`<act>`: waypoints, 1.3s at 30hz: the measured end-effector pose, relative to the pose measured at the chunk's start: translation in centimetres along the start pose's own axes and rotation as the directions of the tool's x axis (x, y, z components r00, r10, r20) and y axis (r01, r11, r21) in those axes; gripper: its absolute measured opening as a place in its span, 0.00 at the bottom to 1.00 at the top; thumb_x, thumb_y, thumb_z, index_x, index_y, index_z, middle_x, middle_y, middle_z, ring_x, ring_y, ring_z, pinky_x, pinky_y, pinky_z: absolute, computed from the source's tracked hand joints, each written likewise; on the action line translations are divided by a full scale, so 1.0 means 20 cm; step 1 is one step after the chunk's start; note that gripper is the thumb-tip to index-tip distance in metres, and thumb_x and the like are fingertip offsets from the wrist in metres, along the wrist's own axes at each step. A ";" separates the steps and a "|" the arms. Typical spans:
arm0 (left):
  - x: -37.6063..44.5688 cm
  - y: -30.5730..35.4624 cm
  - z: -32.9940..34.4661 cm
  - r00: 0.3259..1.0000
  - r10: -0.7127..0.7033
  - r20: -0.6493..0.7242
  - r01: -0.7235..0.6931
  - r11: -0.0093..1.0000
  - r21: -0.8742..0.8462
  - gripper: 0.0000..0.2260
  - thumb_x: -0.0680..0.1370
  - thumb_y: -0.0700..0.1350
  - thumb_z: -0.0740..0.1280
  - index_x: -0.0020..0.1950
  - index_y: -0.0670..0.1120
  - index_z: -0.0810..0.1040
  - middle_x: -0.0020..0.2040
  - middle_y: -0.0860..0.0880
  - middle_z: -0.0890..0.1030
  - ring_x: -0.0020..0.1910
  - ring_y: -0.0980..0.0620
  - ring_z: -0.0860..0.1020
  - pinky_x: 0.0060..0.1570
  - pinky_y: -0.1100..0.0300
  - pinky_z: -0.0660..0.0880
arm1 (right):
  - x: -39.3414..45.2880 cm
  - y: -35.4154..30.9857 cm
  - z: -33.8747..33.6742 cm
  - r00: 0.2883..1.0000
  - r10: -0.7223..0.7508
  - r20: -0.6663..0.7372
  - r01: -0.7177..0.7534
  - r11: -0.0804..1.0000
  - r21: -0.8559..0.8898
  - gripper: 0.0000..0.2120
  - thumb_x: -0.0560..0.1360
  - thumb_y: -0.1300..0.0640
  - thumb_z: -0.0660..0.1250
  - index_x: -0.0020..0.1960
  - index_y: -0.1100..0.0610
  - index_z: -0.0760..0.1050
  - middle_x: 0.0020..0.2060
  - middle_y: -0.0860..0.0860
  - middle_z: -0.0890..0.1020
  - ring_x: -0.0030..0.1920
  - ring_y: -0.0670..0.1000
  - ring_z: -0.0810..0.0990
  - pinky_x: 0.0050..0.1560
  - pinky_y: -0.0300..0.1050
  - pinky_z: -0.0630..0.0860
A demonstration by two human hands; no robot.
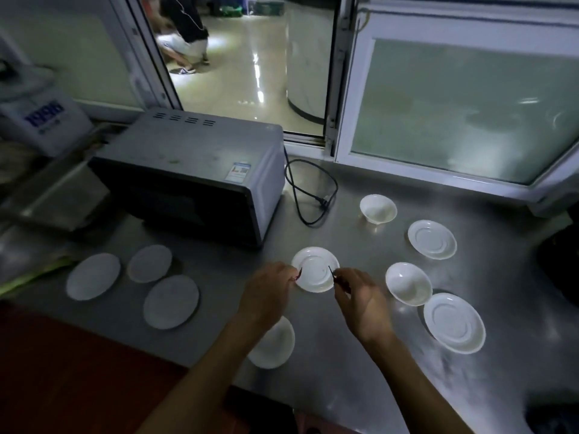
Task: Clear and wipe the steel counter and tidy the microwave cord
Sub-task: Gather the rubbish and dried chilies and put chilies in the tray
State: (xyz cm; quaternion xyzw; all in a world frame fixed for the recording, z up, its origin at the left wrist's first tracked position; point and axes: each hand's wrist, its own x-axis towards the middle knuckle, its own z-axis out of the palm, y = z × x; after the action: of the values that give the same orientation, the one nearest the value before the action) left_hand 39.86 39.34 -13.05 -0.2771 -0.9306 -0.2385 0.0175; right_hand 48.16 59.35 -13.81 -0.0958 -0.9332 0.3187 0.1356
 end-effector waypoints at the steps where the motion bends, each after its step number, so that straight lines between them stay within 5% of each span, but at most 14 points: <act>1: -0.06 -0.01 -0.02 1.000 -0.018 -0.019 0.018 1.000 0.024 0.10 0.79 0.43 0.62 0.55 0.50 0.81 0.51 0.50 0.81 0.48 0.48 0.79 0.47 0.52 0.77 | -0.03 -0.02 0.01 1.000 -0.008 0.009 0.008 1.000 0.020 0.09 0.75 0.59 0.69 0.53 0.50 0.77 0.46 0.52 0.81 0.46 0.57 0.79 0.44 0.54 0.78; 6: -0.29 -0.04 -0.16 0.992 -0.112 -0.057 0.116 0.991 0.073 0.14 0.78 0.39 0.65 0.61 0.51 0.80 0.54 0.51 0.81 0.52 0.50 0.79 0.50 0.52 0.78 | -0.11 -0.21 0.05 0.991 -0.126 0.051 0.123 0.991 0.056 0.09 0.73 0.63 0.71 0.52 0.53 0.79 0.44 0.53 0.82 0.43 0.58 0.80 0.42 0.53 0.79; 18: -0.73 -0.39 -0.58 0.912 -0.272 -0.306 0.314 0.944 0.097 0.10 0.75 0.38 0.71 0.55 0.49 0.82 0.49 0.50 0.82 0.46 0.46 0.80 0.40 0.50 0.79 | -0.08 -0.83 0.34 0.910 -0.396 0.127 0.375 0.913 0.160 0.10 0.74 0.63 0.71 0.53 0.53 0.81 0.46 0.50 0.83 0.44 0.53 0.81 0.44 0.48 0.77; 34: -1.64 -1.40 -1.25 0.725 -0.518 -0.453 0.530 0.841 -0.114 0.11 0.78 0.35 0.67 0.59 0.45 0.81 0.54 0.49 0.80 0.55 0.51 0.76 0.57 0.54 0.75 | -0.35 -2.11 1.23 0.713 -0.634 0.300 0.575 0.773 0.267 0.10 0.75 0.59 0.69 0.53 0.49 0.80 0.46 0.47 0.83 0.47 0.50 0.80 0.48 0.51 0.78; 39: -1.88 -1.64 -1.43 0.665 -0.564 -0.489 0.580 0.803 -0.137 0.11 0.79 0.36 0.66 0.59 0.45 0.81 0.55 0.51 0.79 0.55 0.53 0.75 0.58 0.57 0.74 | -0.41 -2.43 1.44 0.664 -0.663 0.346 0.610 0.748 0.261 0.11 0.75 0.59 0.69 0.55 0.49 0.81 0.47 0.48 0.83 0.48 0.50 0.80 0.47 0.44 0.73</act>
State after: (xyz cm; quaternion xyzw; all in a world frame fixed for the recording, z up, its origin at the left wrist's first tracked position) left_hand 51.60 -16.74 -8.14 0.1017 -0.9349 -0.2819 0.1903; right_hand 42.40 3.01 -7.18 0.3154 -0.8922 0.3206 0.0415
